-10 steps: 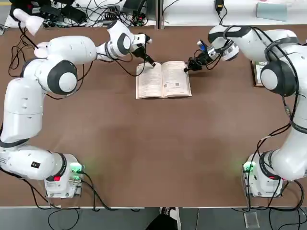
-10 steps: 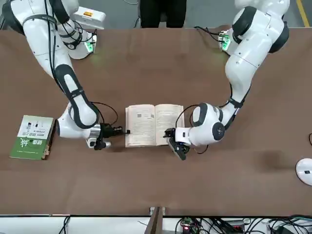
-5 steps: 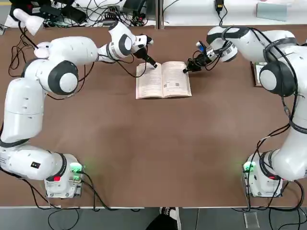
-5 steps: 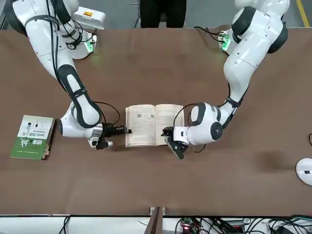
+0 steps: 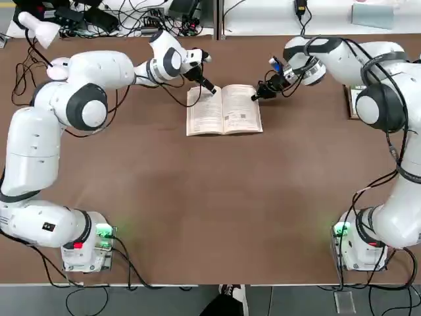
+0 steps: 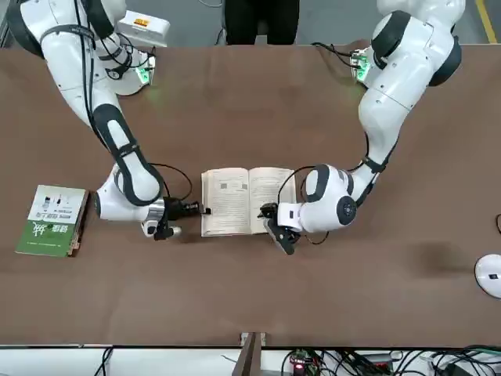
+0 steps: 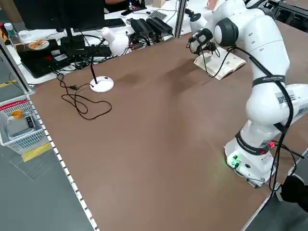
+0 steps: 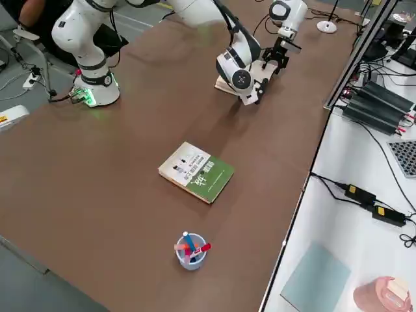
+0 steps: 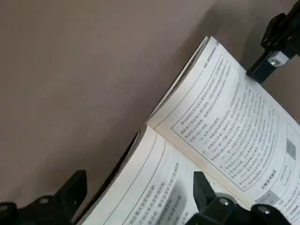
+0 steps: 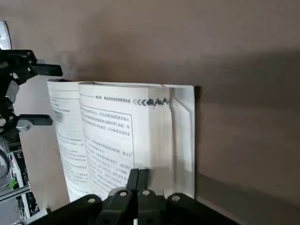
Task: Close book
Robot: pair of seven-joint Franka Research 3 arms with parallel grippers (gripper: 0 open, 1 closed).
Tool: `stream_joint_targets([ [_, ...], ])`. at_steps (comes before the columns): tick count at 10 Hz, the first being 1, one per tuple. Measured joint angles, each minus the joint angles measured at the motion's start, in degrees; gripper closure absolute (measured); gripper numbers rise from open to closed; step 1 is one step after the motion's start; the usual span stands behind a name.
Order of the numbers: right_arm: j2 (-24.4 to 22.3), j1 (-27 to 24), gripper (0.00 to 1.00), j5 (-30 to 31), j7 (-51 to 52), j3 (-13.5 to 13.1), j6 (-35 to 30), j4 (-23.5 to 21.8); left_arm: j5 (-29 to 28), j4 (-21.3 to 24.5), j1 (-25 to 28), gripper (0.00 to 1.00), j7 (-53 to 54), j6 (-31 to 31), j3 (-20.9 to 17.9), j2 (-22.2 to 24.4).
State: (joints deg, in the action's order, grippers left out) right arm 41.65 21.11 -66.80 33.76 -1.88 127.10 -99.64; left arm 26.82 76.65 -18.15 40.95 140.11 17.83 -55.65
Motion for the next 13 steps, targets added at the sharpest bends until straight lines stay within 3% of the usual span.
stream_joint_targets([
  [13, 1.36, 1.2, 0.99, -0.01, 2.5, -0.01, 3.39, -0.29, 1.94, 0.0, 0.0, 0.0, 0.0, -1.05, 0.09, -0.77],
])
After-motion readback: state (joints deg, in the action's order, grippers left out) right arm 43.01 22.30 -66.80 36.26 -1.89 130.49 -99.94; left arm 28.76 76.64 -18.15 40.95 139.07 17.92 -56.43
